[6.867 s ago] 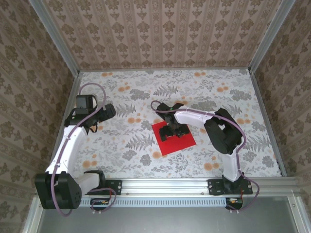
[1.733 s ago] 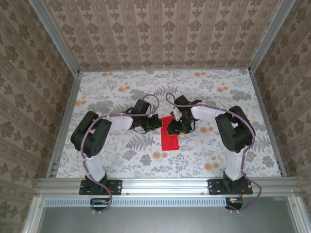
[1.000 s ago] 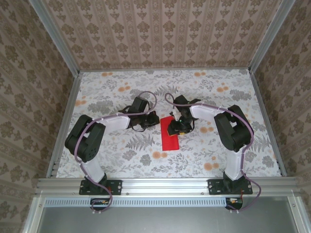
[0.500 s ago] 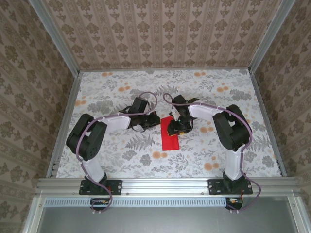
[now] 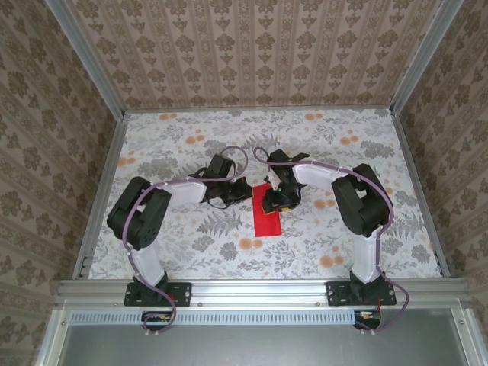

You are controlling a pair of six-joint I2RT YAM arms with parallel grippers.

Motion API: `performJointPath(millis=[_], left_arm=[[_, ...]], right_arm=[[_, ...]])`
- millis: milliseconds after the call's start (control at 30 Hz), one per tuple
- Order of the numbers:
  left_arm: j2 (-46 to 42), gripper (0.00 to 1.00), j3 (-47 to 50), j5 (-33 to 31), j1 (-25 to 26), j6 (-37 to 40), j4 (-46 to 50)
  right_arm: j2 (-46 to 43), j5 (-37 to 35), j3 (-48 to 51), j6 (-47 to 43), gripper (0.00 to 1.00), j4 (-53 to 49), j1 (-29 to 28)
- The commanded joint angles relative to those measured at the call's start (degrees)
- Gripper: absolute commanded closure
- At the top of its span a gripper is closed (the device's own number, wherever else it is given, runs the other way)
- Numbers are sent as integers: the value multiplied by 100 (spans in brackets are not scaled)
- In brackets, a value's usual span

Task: Fold a paper plane with a square sheet of paper (pick it up from the middle)
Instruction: Hold the square sheet of paper at the center of the table.

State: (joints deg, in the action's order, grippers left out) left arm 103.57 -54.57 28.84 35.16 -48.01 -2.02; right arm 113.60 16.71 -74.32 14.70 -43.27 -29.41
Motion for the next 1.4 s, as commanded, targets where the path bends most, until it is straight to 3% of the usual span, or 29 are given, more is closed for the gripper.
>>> performJointPath(millis=[0, 467, 1000, 1167, 1367], left_arm=[[185, 100, -93, 203, 69, -51, -62], [488, 100, -272, 325, 167, -42, 88], [894, 100, -286, 42, 182, 70, 1195], [916, 100, -318, -183, 171, 182, 1558], [972, 100, -309, -326, 176, 259, 1710]], right_arm=[[720, -1195, 418, -76, 48, -562, 49], [768, -1201, 412, -57, 48, -559, 40], [676, -1196, 445, -37, 48, -534, 31], [214, -893, 418, 78, 47, -463, 40], [-973, -426, 507, 506, 43, -198, 189]])
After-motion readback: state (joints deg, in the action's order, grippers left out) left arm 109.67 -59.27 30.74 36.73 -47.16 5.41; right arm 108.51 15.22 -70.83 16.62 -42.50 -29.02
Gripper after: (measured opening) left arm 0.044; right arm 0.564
